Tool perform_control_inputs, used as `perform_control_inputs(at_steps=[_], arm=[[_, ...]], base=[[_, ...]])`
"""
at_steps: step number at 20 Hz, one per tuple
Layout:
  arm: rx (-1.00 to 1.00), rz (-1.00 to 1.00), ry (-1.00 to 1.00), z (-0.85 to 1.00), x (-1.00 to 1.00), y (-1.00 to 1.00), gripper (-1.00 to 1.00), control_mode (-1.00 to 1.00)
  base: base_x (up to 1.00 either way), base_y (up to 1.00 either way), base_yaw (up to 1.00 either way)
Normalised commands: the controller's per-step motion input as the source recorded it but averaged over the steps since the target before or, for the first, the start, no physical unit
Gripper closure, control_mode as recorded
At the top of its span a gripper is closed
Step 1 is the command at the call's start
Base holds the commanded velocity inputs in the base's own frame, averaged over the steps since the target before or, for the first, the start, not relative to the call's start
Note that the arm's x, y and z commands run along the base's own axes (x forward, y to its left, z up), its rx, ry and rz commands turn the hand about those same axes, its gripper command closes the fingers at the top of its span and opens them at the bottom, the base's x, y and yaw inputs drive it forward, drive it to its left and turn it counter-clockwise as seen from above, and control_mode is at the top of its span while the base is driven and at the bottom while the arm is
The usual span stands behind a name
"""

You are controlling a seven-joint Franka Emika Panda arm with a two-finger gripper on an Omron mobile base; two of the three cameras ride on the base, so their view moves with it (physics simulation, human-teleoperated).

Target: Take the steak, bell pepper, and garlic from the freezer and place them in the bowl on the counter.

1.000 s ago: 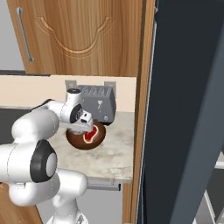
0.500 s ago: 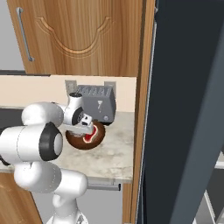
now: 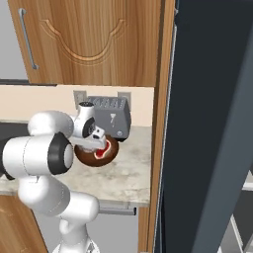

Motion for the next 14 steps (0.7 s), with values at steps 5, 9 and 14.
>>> perform_control_inputs(at_steps=[5,9,14], arm=[[0.0,0.0,0.0,0.11,-0.03,0.0,-1.0,-1.0],[0.0,0.0,0.0,0.33,-0.25,0.0,-1.0,-1.0],[0.0,0.0,-0.01,0.53,-0.47,0.0,-1.0,-1.0]], base=[[0.0,0.0,0.0],[0.0,0.0,0.0],[0.0,0.0,0.0]])
